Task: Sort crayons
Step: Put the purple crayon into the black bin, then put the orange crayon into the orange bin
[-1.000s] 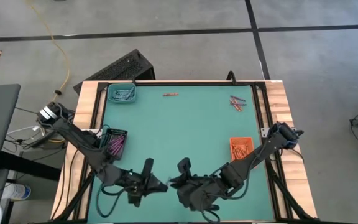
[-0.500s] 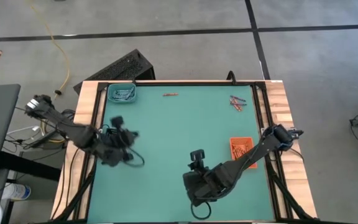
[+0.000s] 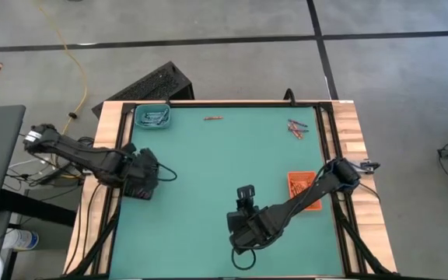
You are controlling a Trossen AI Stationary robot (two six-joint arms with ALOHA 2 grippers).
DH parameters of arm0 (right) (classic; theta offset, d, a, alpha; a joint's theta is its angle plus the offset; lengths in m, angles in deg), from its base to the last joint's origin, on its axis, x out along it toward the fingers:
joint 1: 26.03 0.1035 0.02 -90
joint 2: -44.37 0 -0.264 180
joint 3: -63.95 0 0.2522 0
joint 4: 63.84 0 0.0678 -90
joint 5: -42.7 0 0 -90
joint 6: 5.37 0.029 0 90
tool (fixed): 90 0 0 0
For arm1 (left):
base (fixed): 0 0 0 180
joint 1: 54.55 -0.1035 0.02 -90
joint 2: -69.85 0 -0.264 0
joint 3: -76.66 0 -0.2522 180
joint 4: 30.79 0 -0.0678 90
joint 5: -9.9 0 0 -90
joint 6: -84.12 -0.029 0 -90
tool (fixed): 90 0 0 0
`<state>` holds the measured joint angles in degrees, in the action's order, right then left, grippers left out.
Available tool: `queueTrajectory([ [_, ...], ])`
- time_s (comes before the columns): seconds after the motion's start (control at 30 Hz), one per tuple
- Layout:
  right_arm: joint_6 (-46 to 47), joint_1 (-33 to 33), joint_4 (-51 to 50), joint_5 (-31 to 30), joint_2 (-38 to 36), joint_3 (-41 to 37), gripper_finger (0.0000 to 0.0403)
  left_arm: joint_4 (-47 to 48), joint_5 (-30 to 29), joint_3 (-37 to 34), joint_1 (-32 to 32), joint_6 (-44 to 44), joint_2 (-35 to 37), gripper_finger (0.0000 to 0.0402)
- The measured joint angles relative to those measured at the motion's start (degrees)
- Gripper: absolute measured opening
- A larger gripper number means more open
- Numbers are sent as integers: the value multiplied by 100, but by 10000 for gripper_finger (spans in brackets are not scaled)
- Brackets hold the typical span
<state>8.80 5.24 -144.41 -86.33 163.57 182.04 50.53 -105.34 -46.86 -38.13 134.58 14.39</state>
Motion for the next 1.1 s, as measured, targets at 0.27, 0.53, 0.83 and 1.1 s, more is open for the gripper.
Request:
queueTrajectory([
  [0.27,98,78,-50,-13,-2,-59,132,-556,791,-824,-394,46,4,22],
  [0.53,98,139,-58,-11,-2,-59,132,-695,808,-873,-467,-46,2,75],
  [0.83,211,125,-61,-8,-2,-59,132,-1082,368,-334,-465,-914,2,139],
  [1.1,560,111,-38,-11,-2,-59,132,-2508,-610,-242,-890,-2840,-9,141],
])
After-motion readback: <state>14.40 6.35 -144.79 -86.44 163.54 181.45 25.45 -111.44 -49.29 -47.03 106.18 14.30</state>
